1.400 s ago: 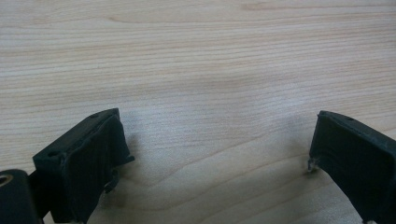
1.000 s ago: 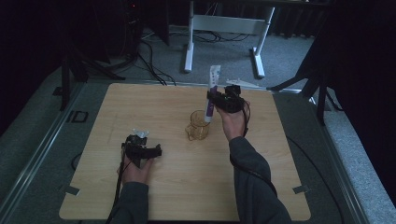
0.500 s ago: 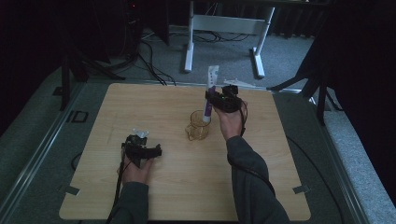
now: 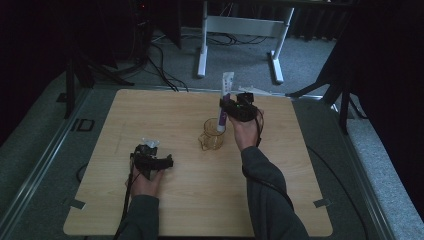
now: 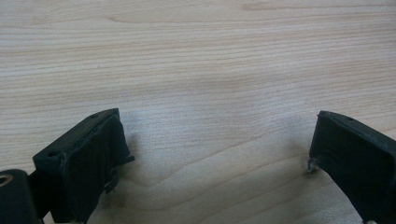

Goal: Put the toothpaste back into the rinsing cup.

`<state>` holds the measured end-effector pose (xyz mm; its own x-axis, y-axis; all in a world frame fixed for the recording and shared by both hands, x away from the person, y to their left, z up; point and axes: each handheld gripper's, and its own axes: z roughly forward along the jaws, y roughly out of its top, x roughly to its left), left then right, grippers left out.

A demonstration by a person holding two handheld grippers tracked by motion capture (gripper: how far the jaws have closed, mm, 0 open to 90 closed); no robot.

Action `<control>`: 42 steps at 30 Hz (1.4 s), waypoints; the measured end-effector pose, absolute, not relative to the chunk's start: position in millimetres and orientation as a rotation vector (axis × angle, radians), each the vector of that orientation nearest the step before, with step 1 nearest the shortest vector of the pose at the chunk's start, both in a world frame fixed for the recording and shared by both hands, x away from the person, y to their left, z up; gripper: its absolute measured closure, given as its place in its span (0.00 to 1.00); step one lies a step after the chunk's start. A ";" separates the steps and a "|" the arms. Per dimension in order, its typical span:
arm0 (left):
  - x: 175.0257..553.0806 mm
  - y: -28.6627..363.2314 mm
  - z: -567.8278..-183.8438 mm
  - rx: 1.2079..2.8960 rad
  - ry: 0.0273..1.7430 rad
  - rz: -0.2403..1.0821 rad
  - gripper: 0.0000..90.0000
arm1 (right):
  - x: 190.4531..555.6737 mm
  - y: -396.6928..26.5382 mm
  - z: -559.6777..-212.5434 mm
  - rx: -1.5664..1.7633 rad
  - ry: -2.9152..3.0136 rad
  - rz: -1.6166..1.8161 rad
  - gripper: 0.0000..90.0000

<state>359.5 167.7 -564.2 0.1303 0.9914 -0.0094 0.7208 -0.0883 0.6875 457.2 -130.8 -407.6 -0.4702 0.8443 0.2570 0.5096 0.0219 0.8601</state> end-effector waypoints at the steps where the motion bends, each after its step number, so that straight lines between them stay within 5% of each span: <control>1: 359.5 167.7 -564.2 1.869 1.645 0.645 0.03 | 457.1 -130.8 -407.9 1.385 1.978 1.428 0.77; 42: 359.5 167.6 -564.2 1.867 1.646 0.646 0.03 | 453.6 -111.1 -437.0 1.348 2.073 1.302 0.76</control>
<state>359.5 167.6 -564.2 0.1295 0.9915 -0.0097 0.7203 -0.0874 0.6881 453.6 -111.1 -437.0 -0.4891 0.8526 0.1840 0.5358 0.1272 0.8347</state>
